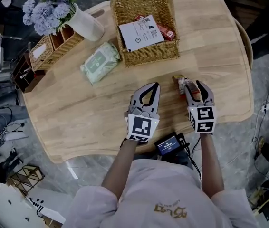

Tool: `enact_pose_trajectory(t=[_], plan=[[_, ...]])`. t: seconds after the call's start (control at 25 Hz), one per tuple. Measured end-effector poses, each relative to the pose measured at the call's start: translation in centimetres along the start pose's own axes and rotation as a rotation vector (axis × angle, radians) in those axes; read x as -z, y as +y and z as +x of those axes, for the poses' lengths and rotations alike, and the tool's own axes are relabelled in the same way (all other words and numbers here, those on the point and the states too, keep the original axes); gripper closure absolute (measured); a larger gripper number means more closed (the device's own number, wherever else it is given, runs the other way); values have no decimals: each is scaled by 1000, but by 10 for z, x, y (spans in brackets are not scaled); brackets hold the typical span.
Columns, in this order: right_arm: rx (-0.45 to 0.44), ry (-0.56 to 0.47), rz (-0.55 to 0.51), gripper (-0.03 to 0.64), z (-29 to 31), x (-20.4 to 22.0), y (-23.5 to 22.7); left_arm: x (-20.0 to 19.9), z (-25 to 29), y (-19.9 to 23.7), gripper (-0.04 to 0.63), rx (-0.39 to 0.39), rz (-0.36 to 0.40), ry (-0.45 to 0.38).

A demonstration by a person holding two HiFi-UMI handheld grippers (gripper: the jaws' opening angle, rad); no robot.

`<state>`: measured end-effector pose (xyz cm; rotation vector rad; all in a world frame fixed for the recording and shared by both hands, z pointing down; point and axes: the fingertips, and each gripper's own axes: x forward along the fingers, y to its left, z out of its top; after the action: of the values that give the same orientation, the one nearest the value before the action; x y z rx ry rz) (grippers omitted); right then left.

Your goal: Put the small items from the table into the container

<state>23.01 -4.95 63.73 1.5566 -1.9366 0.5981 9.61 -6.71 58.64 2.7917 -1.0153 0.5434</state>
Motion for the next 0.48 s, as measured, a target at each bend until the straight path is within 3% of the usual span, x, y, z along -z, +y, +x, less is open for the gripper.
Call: enact_pose_trajectory(t=[0.16,0.48], plan=[[-17,39,58,422,16,9,-4,3,-3,6,603,2,-2,6],[-51,52,79,539,19,-4,4,-12,-16,31,603,-33,-11,-26]])
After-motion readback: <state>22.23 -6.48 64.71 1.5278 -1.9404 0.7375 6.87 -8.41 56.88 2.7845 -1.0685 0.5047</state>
